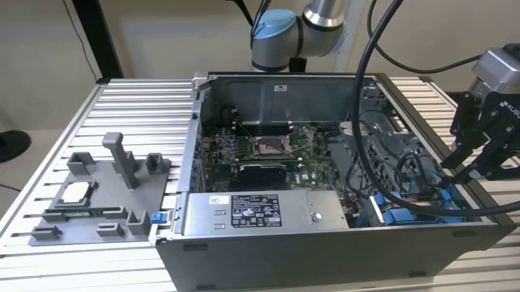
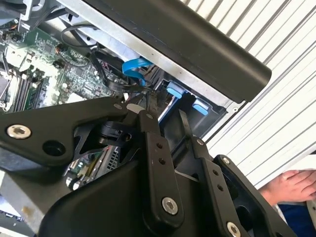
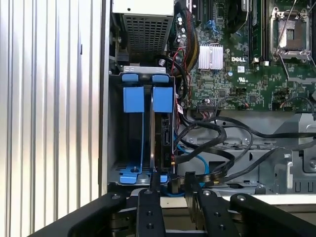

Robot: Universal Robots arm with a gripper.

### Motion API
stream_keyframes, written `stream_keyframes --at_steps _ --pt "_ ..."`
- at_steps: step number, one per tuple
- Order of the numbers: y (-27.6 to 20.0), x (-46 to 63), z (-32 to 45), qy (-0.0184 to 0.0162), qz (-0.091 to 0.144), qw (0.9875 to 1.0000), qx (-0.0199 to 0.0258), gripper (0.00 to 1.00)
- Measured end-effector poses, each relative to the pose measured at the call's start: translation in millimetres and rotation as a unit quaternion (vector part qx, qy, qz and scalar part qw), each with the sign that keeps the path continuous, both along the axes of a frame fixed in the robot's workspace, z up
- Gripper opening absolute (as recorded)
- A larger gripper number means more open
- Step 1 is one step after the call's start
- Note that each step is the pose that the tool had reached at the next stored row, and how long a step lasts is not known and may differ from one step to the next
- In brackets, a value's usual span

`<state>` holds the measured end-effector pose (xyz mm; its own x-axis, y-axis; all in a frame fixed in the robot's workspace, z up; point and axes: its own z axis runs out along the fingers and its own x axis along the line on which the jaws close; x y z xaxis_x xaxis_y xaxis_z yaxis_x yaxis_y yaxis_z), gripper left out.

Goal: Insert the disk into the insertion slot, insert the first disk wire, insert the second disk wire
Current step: 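Insert the second disk wire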

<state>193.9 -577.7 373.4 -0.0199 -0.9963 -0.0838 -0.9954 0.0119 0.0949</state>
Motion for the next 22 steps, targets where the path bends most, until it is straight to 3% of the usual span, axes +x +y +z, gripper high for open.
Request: stream_keyframes --at_steps 11,22 --pt "0.0 5.5 -5.8 0.0024 0.000 1.0000 0.0000 1.00" --pt "0.0 6.1 -7.6 0.0025 0.000 1.0000 0.0001 1.00"
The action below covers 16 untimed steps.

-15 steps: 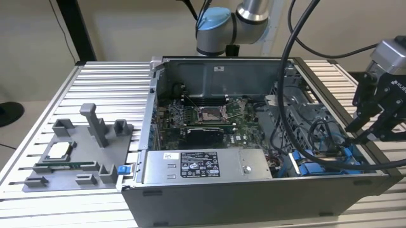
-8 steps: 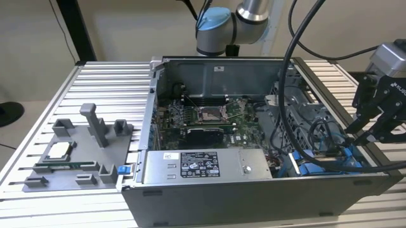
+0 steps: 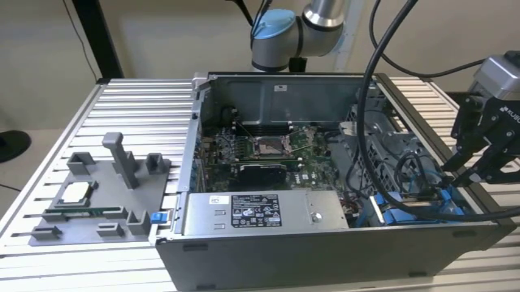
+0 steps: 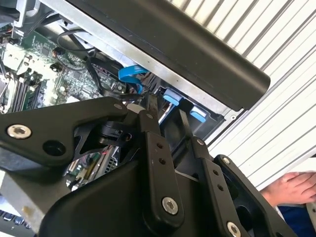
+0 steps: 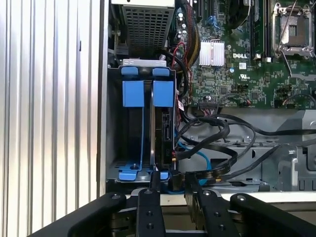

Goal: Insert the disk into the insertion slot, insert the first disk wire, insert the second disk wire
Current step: 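Insert the second disk wire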

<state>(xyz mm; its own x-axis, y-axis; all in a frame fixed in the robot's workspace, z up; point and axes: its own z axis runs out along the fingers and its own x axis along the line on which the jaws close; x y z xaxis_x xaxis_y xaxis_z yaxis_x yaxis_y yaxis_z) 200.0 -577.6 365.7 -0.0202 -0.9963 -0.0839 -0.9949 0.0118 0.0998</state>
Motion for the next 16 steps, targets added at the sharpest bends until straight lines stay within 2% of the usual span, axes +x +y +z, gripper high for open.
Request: stream_keyframes --at_steps 16 --pt "0.1 0.0 -6.3 0.0000 0.000 1.0000 -0.0001 1.00"
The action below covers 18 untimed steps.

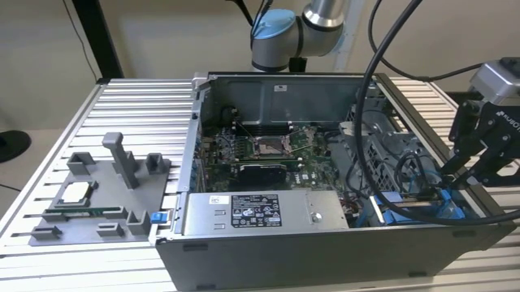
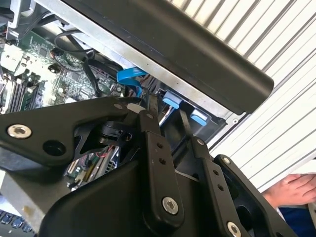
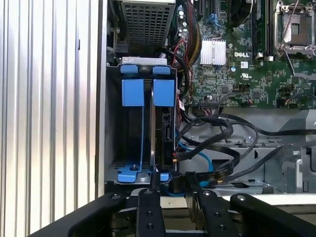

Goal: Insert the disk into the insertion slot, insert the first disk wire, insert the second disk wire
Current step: 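Insert the second disk wire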

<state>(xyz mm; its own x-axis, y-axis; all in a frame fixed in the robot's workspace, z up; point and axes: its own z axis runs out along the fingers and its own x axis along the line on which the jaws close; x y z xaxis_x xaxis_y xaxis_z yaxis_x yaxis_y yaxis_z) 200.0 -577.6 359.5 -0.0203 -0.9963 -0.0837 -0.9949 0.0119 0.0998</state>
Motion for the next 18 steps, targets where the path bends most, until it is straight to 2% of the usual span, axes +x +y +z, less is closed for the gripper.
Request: stream_keyframes --at_steps 9,16,18 --pt "0.0 0.0 -2.5 0.0000 0.000 1.0000 0.0070 1.00" --pt "-0.1 0.0 -2.7 0.0000 0.000 1.0000 0.0079 1.00" --pt "-0.1 0.0 -2.8 0.0000 0.000 0.9999 0.0108 1.00"
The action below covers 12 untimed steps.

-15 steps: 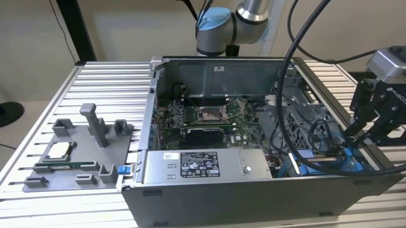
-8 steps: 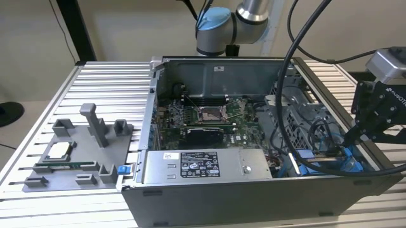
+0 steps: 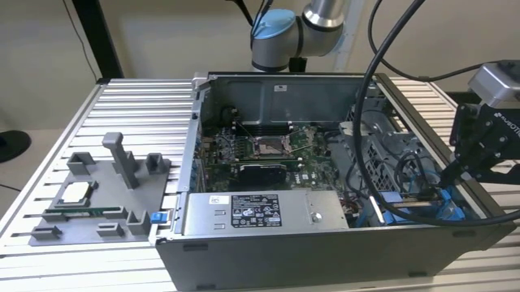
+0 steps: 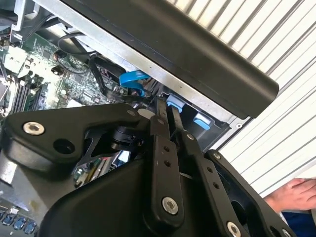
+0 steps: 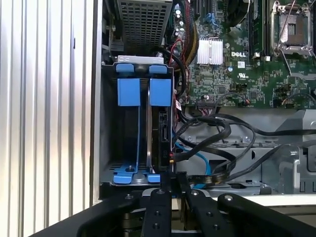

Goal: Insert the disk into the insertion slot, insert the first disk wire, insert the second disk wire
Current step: 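Insert the second disk wire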

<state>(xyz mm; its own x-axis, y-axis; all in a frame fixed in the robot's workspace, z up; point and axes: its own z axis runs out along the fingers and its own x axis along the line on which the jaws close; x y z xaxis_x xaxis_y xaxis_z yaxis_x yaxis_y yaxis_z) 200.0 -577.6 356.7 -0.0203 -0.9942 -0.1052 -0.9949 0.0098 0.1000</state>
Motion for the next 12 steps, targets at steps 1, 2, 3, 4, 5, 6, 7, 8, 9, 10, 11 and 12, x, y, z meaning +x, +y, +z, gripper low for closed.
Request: stream_keyframes --at_steps 1,2,3,4,5,6,7,8,9,10,11,12 --pt "0.1 0.0 0.1 0.0000 0.000 1.0000 0.0015 1.00" --pt "0.1 0.0 0.0 0.0000 0.000 1.0000 0.0028 1.00" --pt "0.1 0.0 0.1 0.0000 0.000 1.0000 0.0039 1.00" --pt "0.1 0.0 0.1 0.0000 0.000 1.0000 0.0046 1.00" --pt "0.1 0.0 0.1 0.0000 0.000 1.0000 0.0053 0.00" --pt "0.1 0.0 -0.1 0.0000 0.000 1.0000 0.0061 0.00" --pt "0.1 0.0 -0.1 0.0000 0.000 1.0000 0.0066 0.00" --pt "0.1 0.0 -0.1 0.0000 0.000 1.0000 0.0071 0.00" --pt "0.1 0.0 -0.1 0.0000 0.000 1.0000 0.0075 0.00" --pt "0.1 0.0 -0.1 0.0000 0.000 1.0000 0.0078 0.00" --pt "0.1 0.0 -0.2 0.0000 0.000 1.0000 0.0083 1.00" --pt "0.1 0.0 -0.2 0.0000 0.000 1.0000 0.0088 1.00"
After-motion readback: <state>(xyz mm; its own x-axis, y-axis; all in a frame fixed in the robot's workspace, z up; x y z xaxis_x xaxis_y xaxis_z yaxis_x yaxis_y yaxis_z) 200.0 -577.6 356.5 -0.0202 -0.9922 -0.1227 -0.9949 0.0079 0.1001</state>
